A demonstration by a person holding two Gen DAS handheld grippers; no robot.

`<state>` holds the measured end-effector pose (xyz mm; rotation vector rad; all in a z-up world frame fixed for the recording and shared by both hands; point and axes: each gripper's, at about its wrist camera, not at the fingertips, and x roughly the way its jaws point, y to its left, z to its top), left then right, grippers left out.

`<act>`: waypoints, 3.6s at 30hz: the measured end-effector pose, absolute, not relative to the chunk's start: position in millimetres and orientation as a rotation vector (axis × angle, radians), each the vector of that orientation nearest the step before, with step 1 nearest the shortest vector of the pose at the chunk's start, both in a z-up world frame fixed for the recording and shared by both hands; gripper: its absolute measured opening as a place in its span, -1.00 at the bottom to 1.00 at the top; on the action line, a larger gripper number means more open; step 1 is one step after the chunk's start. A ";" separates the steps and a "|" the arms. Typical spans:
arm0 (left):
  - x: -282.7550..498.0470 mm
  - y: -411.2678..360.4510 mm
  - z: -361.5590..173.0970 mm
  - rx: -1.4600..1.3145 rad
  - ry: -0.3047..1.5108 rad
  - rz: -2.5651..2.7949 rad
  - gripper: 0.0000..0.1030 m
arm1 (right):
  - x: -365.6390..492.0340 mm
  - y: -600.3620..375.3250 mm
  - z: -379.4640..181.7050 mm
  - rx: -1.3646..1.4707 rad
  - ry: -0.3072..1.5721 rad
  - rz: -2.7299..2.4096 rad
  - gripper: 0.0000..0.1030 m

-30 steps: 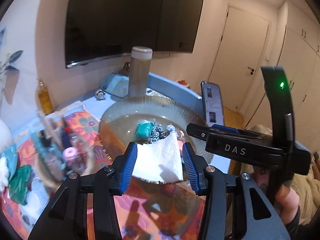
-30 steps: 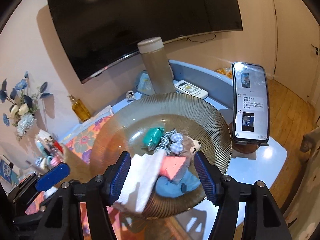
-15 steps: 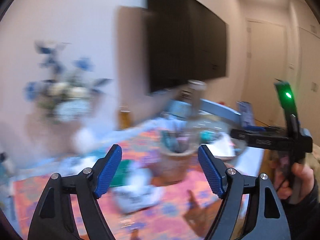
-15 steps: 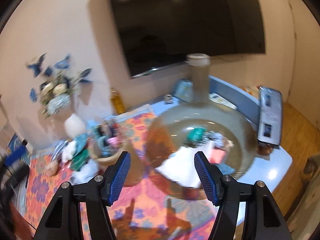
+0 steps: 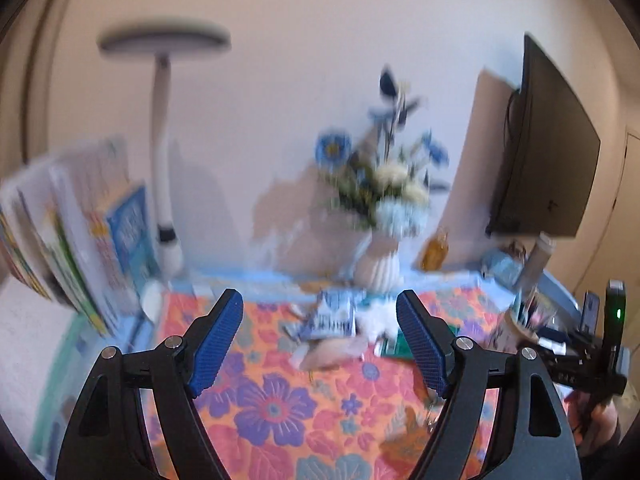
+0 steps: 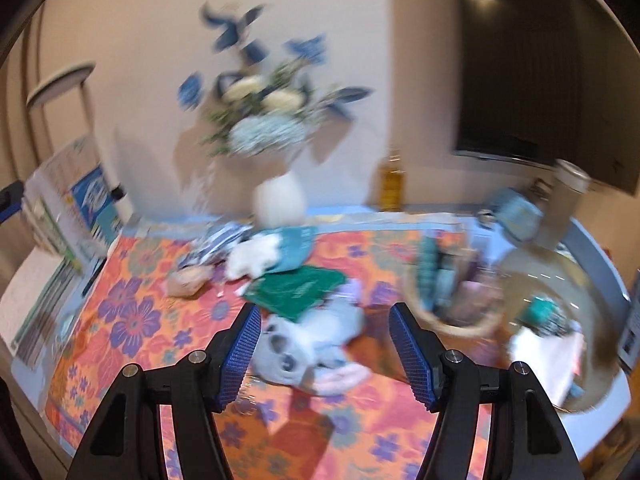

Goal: Organize soft objects
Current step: 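Move both open tools back over the quilt, then grasp the clear plastic bag with the left tool while the right tool reaches the white fluffy plush, then close the right tool on the white fluffy plush and lift it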

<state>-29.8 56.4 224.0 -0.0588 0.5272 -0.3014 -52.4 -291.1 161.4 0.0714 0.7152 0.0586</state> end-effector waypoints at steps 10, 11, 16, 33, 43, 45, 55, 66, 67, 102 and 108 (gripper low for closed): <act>51.8 -26.2 80.4 0.154 0.740 -0.421 0.51 | 58.9 -240.7 128.4 0.051 0.858 0.190 0.52; 61.0 -30.3 72.2 0.153 0.756 -0.425 0.51 | 73.1 -237.6 124.6 0.066 0.875 0.200 0.61; 88.5 -28.8 51.4 0.100 0.809 -0.442 0.51 | 135.3 -223.1 99.4 0.108 0.949 0.215 0.65; 97.5 -23.6 33.6 0.042 0.826 -0.427 -0.21 | 192.7 -191.3 53.7 0.066 1.069 0.226 0.03; 42.1 27.2 66.9 -0.041 0.761 -0.343 -0.22 | 121.3 -163.8 65.4 0.079 1.150 0.482 -0.24; 33.3 37.0 67.5 -0.050 0.739 -0.326 -0.21 | 107.1 -160.6 68.8 0.056 1.148 0.491 -0.23; 31.1 57.2 45.0 -0.204 0.701 -0.350 -0.21 | 126.6 -165.0 72.5 -0.095 1.095 0.289 0.79; 27.2 54.6 44.3 -0.179 0.684 -0.341 -0.21 | 137.8 -136.8 34.2 -0.166 1.067 0.153 0.17; 26.3 54.5 44.8 -0.175 0.681 -0.339 -0.21 | 133.2 -138.5 37.8 -0.162 1.056 0.163 0.11; -50.3 33.5 43.0 -0.068 0.665 -0.256 -0.20 | -45.5 -164.6 25.9 0.051 1.063 0.382 0.69; -50.4 31.1 43.4 -0.054 0.667 -0.256 -0.20 | -47.6 -160.8 28.2 0.015 1.038 0.350 0.01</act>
